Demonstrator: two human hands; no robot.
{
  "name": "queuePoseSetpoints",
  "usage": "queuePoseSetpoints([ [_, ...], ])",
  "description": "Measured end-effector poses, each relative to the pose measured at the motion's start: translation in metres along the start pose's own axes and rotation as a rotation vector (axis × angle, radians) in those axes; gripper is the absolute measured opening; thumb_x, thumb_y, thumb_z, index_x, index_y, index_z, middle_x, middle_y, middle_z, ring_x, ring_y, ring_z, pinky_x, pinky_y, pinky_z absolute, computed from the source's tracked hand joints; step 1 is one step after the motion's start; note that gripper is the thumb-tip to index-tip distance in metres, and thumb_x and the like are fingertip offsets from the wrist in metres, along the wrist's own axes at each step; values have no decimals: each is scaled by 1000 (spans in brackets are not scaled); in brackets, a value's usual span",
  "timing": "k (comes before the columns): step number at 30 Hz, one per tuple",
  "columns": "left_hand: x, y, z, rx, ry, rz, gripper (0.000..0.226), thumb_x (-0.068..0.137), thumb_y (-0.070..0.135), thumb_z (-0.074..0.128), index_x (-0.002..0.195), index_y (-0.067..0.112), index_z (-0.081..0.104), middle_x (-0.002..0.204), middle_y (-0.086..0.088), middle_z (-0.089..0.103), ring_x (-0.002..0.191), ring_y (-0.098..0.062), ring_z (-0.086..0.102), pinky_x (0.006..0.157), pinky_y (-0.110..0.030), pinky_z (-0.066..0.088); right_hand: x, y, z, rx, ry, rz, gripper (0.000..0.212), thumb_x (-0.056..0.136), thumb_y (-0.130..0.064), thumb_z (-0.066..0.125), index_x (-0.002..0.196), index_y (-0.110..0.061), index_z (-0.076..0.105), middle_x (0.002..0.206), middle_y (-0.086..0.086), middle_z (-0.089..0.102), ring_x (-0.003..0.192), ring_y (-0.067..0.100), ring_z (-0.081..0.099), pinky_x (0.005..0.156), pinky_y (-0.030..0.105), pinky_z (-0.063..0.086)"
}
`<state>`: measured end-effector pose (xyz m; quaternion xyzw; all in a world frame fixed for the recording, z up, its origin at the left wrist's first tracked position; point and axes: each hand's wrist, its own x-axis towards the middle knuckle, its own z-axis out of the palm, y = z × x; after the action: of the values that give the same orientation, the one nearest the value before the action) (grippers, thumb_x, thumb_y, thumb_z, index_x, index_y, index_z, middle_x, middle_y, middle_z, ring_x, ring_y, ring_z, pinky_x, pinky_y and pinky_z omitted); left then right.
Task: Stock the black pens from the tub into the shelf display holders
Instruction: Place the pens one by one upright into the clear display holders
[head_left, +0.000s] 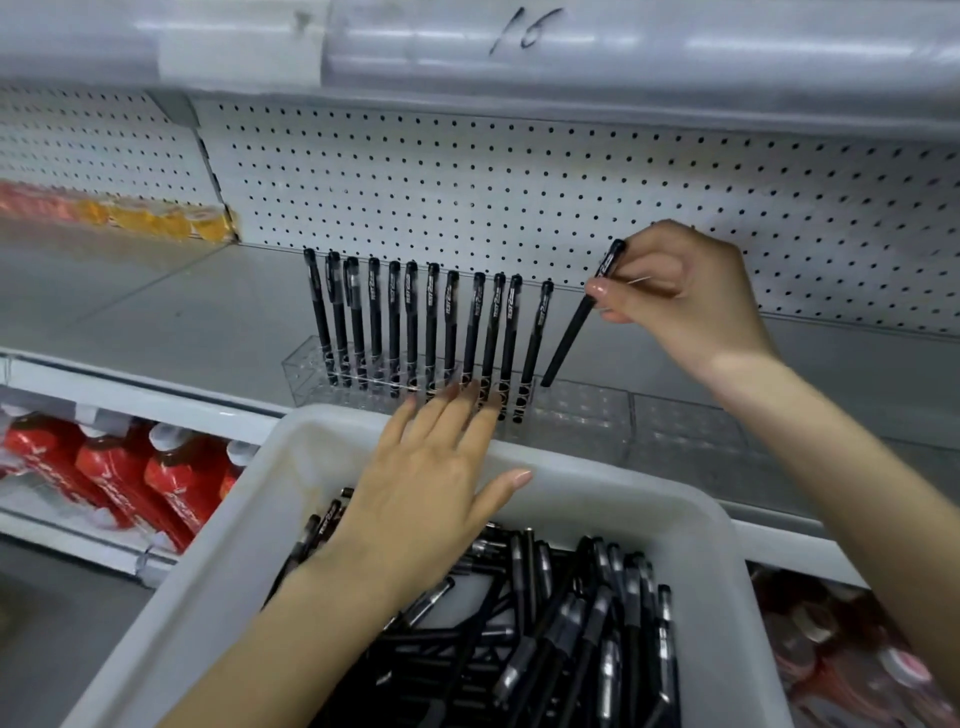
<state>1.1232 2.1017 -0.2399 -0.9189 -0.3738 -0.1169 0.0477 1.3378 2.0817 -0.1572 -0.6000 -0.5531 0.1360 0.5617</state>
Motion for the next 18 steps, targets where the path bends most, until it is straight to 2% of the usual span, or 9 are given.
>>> queuePoseSetpoints([
  [2, 0, -1, 3, 22, -9, 12, 66, 96, 58, 22, 130, 11, 54, 129, -7, 57, 126, -24, 49, 106, -48, 38, 2, 4, 3, -35, -39, 4, 25, 76, -8, 76, 74, -23, 56, 72, -4, 67, 68, 18, 67, 75, 32, 57],
  [6, 1, -2, 5, 39, -20, 22, 69, 96, 59, 19, 131, 10, 53, 131, -8, 56, 128, -24, 48, 105, -50, 38, 3, 11, 9, -173, -167, 15, 26, 75, -14, 77, 75, -27, 55, 74, -14, 65, 72, -6, 63, 79, 9, 46],
  [11, 0, -4, 5, 39, -29, 42, 70, 95, 61, 19, 135, 12, 49, 135, -7, 53, 130, -23, 45, 107, -50, 35, 3, 20, 12, -222, -217, 33, 21, 76, -19, 76, 78, -24, 56, 81, -11, 68, 86, 7, 66, 90, 26, 46],
  [13, -1, -4, 1, 14, -59, 39, 72, 94, 63, 15, 141, 15, 41, 143, -5, 45, 137, -20, 36, 113, -49, 26, 2, 21, 12, -227, -242, 41, 21, 76, -20, 76, 80, -25, 56, 84, -10, 68, 89, 10, 66, 96, 31, 46],
  [16, -5, -5, -10, -31, -68, 21, 77, 88, 69, -2, 149, 25, 13, 156, 3, 17, 144, -12, 11, 118, -41, 1, -3, 14, 7, -291, -281, 91, 24, 77, -24, 74, 94, -24, 56, 90, -13, 64, 95, 11, 63, 101, 31, 42],
  [18, -7, -10, -22, -81, -102, -14, 79, 84, 71, -4, 149, 28, 9, 156, 5, 11, 144, -10, 6, 118, -39, -3, -11, 7, -1, -331, -207, 120, 30, 79, -25, 73, 104, -23, 56, 92, -13, 63, 97, 12, 62, 101, 31, 42],
])
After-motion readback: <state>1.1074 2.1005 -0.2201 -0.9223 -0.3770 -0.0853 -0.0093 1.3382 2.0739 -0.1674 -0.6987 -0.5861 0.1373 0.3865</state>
